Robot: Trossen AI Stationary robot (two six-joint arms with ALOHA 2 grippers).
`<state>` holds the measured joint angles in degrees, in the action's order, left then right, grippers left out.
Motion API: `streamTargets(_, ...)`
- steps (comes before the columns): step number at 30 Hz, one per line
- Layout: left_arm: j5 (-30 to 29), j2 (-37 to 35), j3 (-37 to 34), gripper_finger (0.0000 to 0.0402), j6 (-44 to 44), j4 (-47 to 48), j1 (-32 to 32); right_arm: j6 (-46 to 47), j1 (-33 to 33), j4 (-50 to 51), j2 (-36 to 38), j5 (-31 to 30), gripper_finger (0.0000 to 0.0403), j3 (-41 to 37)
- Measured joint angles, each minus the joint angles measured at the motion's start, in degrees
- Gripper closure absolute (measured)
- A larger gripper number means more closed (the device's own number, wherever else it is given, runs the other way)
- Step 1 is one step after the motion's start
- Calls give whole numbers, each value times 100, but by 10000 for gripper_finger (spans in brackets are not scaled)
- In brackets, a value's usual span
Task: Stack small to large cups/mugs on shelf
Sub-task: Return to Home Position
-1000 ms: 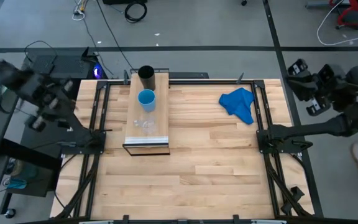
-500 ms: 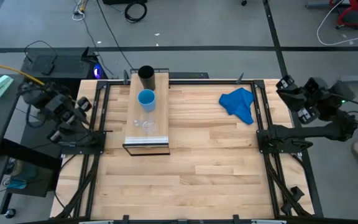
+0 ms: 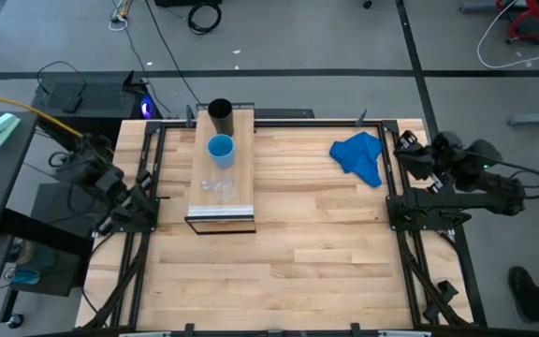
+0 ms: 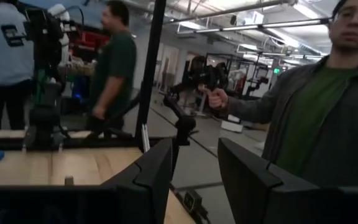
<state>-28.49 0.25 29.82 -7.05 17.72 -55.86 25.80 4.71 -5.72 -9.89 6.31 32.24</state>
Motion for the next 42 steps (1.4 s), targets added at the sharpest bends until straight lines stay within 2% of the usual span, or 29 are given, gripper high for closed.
streamTargets(3,-15,0,-169,259,-294,-29,1,24,-2,-233,-6,11,328,-197)
streamTargets(11,-15,0,-817,251,-258,-684,2,286,-2,-744,-4,22,328,-698)
streamTargets(27,-13,-2,-2104,259,-638,-1962,0,725,-2,-2082,-6,20,328,-1824)
streamTargets(35,-11,-2,-2286,251,-730,-2026,2,889,-2,-2415,-6,20,328,-2302)
streamTargets(42,-11,0,-2286,261,-688,-1956,0,1053,-2,-3382,-6,20,328,-2991)
